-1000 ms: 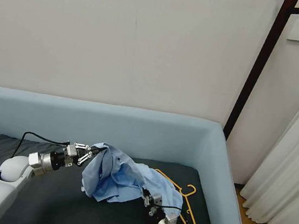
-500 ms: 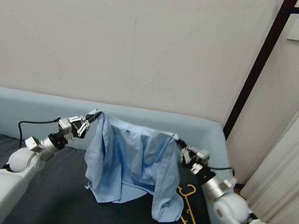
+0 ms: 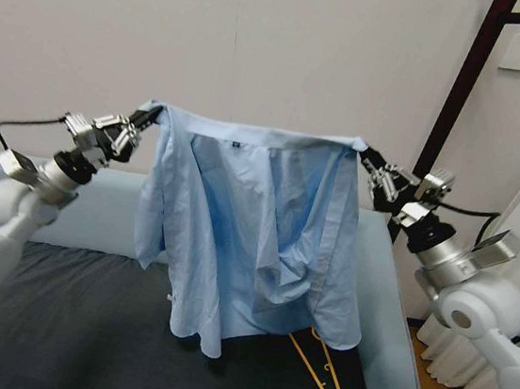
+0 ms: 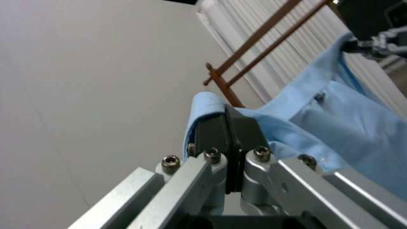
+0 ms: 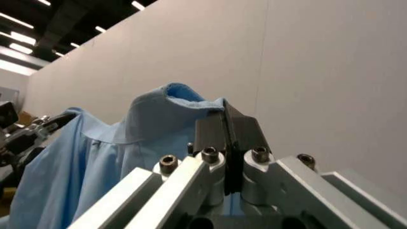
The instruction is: Pick up the clothes from the sofa and hang them on the clothes hanger.
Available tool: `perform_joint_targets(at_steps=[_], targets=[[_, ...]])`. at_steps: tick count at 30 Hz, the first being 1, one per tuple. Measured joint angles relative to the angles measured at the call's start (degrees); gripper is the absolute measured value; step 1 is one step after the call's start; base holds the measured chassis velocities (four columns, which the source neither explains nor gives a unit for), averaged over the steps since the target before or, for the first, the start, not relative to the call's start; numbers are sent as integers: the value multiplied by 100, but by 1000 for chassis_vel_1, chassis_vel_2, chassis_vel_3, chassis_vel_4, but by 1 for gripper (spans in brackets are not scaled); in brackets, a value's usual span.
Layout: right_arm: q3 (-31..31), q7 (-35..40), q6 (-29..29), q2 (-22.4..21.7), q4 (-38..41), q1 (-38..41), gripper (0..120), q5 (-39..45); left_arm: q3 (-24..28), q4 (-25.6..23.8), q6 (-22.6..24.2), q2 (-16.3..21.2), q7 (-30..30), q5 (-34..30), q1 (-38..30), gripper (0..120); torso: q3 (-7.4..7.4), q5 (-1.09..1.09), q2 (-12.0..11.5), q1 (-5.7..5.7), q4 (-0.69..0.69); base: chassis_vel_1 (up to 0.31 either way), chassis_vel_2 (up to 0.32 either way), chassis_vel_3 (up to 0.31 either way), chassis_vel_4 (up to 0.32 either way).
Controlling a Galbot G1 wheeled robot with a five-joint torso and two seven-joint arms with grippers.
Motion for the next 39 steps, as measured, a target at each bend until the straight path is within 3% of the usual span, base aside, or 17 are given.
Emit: perform_joint_targets(at_steps=[4, 8, 14, 17, 23, 30, 32, 36, 39], targets=[[4, 134, -47, -16, 30, -196, 0, -190, -48, 20, 34, 237, 586, 196, 188, 0, 1, -3, 0, 0, 5, 0, 0, 0, 0], [-47, 435, -133, 159, -119, -489, 0, -596, -128, 304, 36, 240, 1284, 459, 311, 0, 1, -2, -1, 0, -1, 0, 0, 0, 0], [-151, 558, -171, 311, -378, -345, 0, -642, -162, 443, 45, 386, 1883, 477, 208, 0, 2, -1, -1, 0, 2, 0, 0, 0, 0], [-190, 557, -176, 369, -469, -250, 0, -642, -163, 476, 45, 464, 1902, 540, 130, 0, 2, -1, -1, 0, 2, 0, 0, 0, 0], [-235, 446, -175, 456, -531, -29, 0, -578, -211, 388, 46, 547, 1072, 596, 32, 0, 2, -2, -1, 0, 1, 0, 0, 0, 0], [-237, 143, 23, 467, -427, 244, 0, -350, -492, -483, 649, 668, -361, 1018, 82, 0, 1, 0, 0, 0, 1, 0, 0, 0, 0], [-231, 128, 44, 481, -409, 223, 0, -375, -515, -618, 761, 673, -526, 1146, 143, 0, 1, -1, 0, 0, 1, 0, 0, 0, 0], [-203, 377, -10, 600, -384, -236, 0, -964, -595, -953, 947, 542, -827, 1848, 566, 0, 1, -1, 0, 0, 1, 0, 0, 0, 0], [-144, 1055, -227, 913, -393, -1251, 0, -1882, -613, -1163, 1153, 120, -1277, 2516, 1281, 0, 1, -1, 0, 0, 2, 0, 0, 0, 0]])
